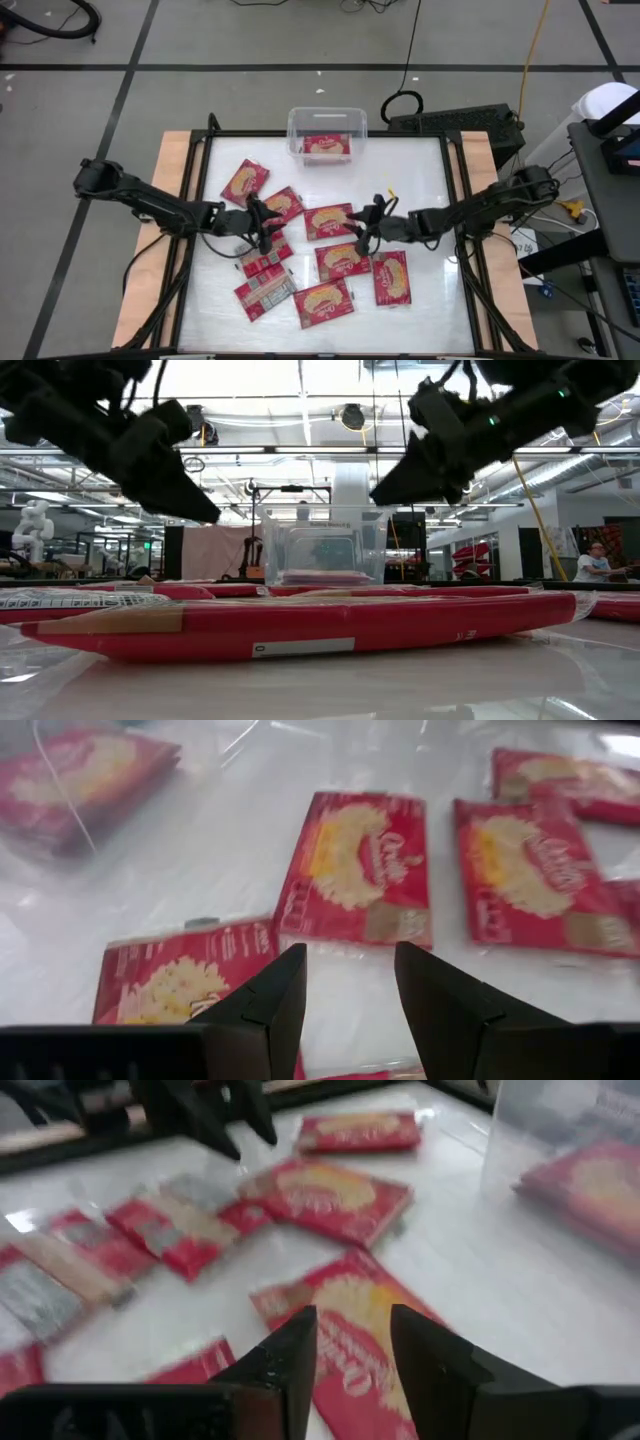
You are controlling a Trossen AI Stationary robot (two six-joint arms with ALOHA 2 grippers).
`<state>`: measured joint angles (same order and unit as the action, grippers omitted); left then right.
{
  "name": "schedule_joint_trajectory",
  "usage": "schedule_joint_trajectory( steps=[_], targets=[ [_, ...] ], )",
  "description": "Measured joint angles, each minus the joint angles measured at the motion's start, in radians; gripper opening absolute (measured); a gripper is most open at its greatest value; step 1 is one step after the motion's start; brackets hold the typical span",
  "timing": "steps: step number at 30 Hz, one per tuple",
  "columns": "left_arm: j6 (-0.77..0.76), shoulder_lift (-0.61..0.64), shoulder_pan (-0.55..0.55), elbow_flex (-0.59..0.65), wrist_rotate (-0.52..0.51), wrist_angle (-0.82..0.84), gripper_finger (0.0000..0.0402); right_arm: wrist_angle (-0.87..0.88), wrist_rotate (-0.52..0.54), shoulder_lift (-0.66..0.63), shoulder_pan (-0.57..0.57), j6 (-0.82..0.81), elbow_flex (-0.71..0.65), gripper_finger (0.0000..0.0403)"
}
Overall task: Sort popcorn bags into baskets
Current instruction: Put the popcorn bag into the transparent bin
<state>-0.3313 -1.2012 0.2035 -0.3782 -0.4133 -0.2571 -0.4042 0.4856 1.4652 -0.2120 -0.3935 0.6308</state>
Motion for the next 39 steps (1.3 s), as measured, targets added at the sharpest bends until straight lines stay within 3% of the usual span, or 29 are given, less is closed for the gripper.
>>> schedule_joint_trajectory(
  steps=[5,17,31,39],
  targets=[
    [0.026,-0.094,-0.019,0.0,0.001,-0.095,0.0156,0.008,0.017,0.062,-0.007,-0.037,-0.002,0.0156],
    [0.052,-0.17,-0.04,-0.022,0.013,-0.142,0.0156,0.255,0.013,0.09,-0.018,-0.191,-0.006,0.0205],
    [0.061,-0.188,-0.042,-0.023,0.014,-0.172,0.0156,-0.119,-0.046,0.105,0.014,-0.289,-0.232,0.018],
    [0.1,-0.188,-0.05,-0.023,0.011,-0.255,0.0156,-0.257,-0.084,0.198,0.015,-0.328,-0.227,0.0181]
  ],
)
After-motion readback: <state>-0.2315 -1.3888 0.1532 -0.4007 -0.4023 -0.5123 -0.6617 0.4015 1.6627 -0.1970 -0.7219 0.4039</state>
